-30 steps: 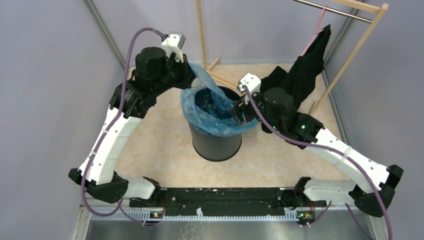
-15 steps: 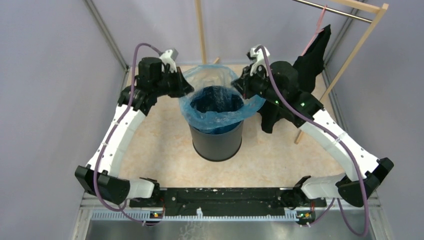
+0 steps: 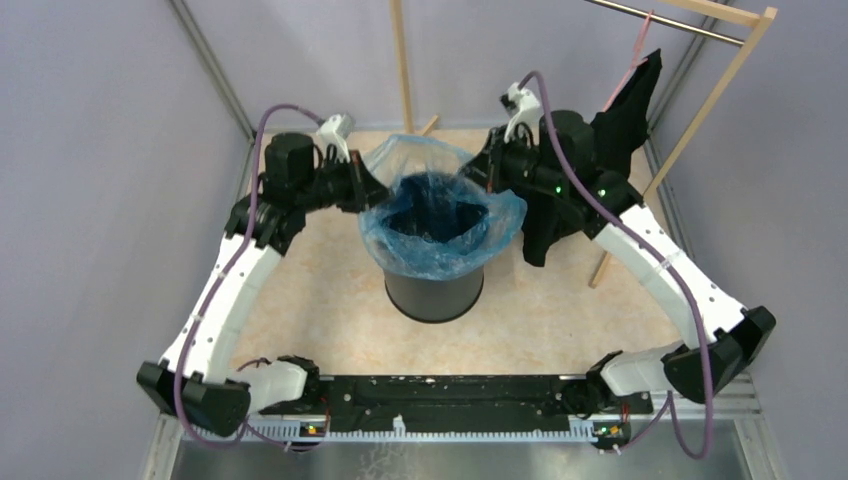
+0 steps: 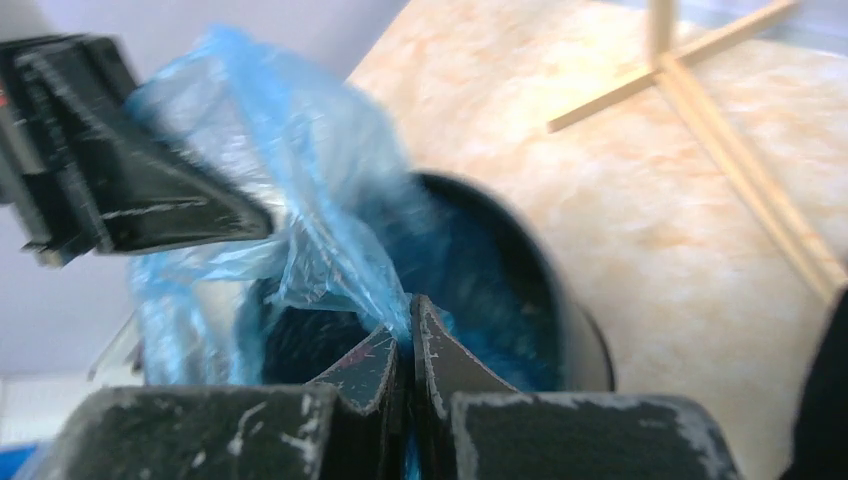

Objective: Put the trash bags into the trash bin

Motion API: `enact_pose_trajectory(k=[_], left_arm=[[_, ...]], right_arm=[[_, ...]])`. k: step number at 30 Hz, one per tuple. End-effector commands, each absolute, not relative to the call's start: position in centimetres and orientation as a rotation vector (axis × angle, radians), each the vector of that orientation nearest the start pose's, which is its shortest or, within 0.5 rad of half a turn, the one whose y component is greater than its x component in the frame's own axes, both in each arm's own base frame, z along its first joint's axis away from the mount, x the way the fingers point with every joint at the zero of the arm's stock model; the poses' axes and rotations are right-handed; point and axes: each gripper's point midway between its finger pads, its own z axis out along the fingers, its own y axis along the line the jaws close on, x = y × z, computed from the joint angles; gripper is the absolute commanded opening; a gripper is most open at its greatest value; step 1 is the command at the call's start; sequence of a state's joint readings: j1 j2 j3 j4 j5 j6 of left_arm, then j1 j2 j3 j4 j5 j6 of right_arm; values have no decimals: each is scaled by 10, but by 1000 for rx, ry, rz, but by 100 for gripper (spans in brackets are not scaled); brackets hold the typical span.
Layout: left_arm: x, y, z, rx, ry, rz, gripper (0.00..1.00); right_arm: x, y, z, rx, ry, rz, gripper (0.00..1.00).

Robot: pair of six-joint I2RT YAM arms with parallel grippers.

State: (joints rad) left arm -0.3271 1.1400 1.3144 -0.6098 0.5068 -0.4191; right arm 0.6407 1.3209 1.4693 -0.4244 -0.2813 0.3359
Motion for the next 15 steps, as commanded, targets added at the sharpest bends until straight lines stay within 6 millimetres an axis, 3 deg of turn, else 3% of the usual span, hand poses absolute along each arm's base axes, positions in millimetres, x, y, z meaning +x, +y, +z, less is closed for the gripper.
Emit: enact_pose_trajectory(k=[1, 4, 8, 11, 15], left_arm=[[331, -187, 334, 116, 2113, -843, 0], [349, -187, 337, 108, 2115, -912, 0], [334, -192, 319, 156, 2155, -1002, 11], [321, -181, 307, 138, 2134, -967, 29], [311, -165, 326, 131, 2059, -909, 54]], right_arm=[[347, 259, 363, -281, 1924, 847, 0], [350, 260, 354, -317, 1957, 888, 0], [333, 264, 331, -382, 1996, 937, 0], [326, 254, 323, -373, 2002, 895, 0], [325, 250, 332, -390, 1972, 870, 0]])
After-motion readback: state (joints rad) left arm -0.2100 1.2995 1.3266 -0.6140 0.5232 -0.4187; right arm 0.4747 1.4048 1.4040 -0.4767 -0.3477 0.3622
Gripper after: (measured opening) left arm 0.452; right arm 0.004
